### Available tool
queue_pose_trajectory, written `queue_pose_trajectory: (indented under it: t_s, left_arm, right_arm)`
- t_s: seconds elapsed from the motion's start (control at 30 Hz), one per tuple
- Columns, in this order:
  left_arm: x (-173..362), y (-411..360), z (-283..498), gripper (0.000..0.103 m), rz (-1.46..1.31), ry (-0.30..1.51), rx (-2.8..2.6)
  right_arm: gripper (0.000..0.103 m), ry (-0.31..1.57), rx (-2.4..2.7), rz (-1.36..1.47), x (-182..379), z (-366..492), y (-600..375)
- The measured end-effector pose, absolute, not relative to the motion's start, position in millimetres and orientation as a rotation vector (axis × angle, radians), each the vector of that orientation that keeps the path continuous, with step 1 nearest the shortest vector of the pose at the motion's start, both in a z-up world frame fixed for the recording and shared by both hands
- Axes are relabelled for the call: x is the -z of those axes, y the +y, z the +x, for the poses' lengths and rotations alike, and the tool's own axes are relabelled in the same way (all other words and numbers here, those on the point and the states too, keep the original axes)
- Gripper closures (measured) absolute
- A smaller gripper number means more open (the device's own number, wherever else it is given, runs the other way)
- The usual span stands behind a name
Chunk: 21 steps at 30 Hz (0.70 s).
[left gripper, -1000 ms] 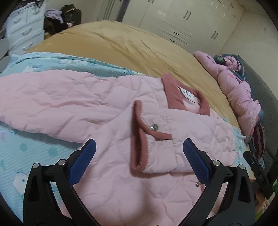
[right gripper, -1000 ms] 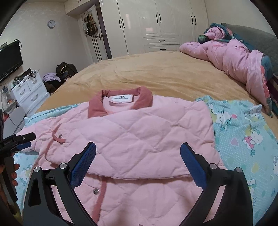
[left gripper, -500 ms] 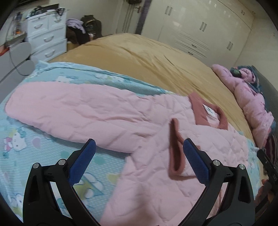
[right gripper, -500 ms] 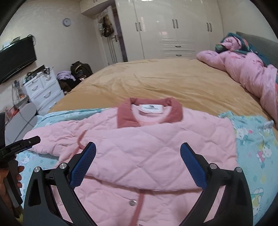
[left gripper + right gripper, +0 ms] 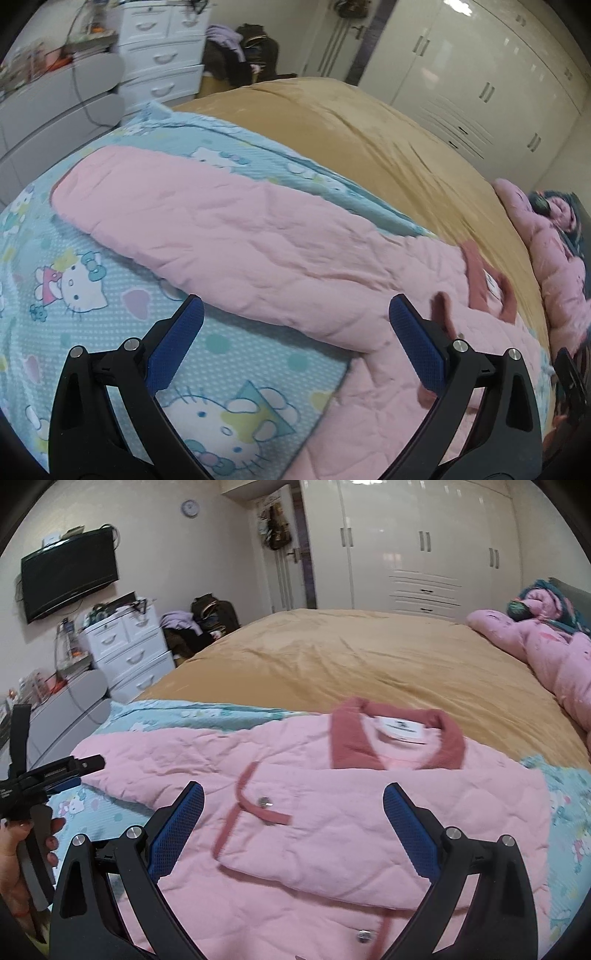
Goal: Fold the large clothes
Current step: 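Move the left tool to the other sleeve cuff and close on it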
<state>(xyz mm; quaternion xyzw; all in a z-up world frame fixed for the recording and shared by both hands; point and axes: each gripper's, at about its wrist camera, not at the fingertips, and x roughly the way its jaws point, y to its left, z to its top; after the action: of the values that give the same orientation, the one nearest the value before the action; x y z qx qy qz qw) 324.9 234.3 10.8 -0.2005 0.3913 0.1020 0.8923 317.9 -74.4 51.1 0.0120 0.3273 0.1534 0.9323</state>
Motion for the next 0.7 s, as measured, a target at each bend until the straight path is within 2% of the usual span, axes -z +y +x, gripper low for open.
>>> queue_pose_trajectory:
  t_s: [0.7]
  left_arm:
    - [25.9, 332.6, 328.7, 0.009, -0.566, 0.829, -0.415]
  right_arm:
    - [0.006, 0.736, -0.537, -0.088, -27.9, 332.9, 62.2]
